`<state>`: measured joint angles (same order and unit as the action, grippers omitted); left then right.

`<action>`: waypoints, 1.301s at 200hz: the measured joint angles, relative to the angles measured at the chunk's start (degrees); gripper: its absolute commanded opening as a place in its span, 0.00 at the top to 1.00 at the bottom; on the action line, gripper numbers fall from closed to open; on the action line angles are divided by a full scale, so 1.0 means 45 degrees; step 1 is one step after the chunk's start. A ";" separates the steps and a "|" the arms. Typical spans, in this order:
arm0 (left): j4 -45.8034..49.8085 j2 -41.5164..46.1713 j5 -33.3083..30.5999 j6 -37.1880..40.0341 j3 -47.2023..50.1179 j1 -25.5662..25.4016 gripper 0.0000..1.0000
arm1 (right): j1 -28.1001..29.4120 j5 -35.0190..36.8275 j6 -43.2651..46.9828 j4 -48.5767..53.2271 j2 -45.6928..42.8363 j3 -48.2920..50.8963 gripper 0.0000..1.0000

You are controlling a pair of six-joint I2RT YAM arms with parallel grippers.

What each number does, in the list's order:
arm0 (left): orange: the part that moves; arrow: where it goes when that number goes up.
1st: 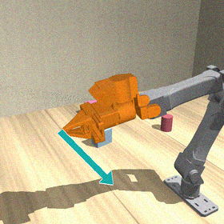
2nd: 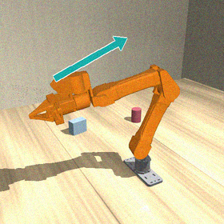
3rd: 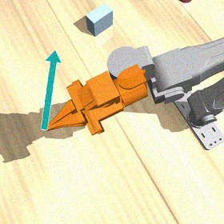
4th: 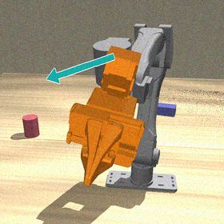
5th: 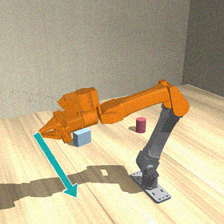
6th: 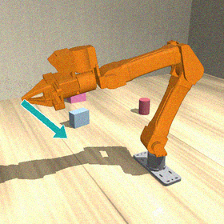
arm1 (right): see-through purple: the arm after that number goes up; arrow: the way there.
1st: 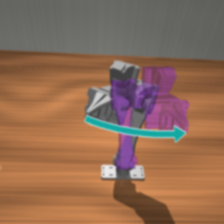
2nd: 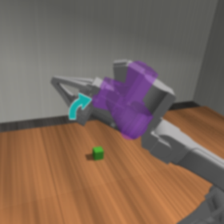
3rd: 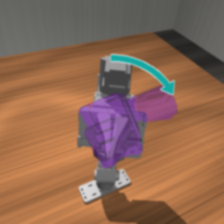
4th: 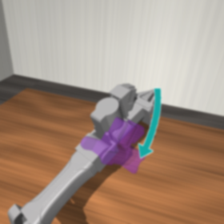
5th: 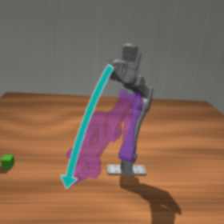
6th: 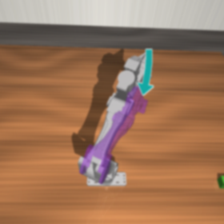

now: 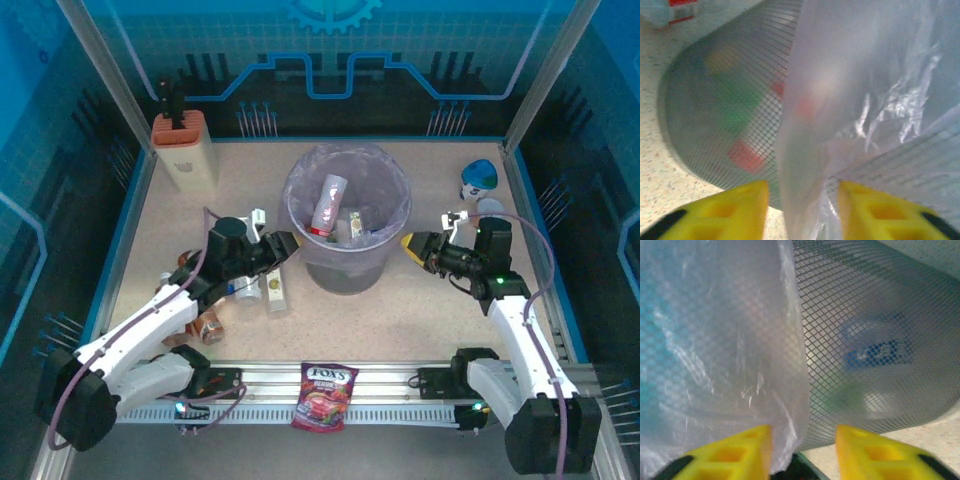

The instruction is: Put the plastic bottles in the bin

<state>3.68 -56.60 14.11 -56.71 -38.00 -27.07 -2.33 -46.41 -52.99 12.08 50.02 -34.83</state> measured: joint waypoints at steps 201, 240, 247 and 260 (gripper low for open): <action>0.6217 -0.3152 -0.4075 0.1175 -0.0758 -0.1787 0.18 | -0.3444 0.1851 0.5999 0.6897 0.0126 -0.4172 0.00; 0.5343 -0.4182 -0.4532 0.0903 -0.0432 -0.1787 0.22 | -0.3730 0.1515 0.6042 0.6883 0.0102 -0.4167 0.00; 0.5236 -0.4362 -0.4556 0.0903 -0.0374 -0.1787 0.25 | -0.3745 0.1452 0.6037 0.6883 0.0102 -0.4167 0.01; 0.5051 -0.4590 -0.4619 0.0879 -0.0277 -0.1787 0.31 | -0.3759 0.1345 0.6037 0.6878 0.0102 -0.4167 0.01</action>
<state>26.41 -77.25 -6.68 -52.75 -39.24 -35.11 -19.25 -40.36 -25.82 43.03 50.48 -53.58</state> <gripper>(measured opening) 0.740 0.993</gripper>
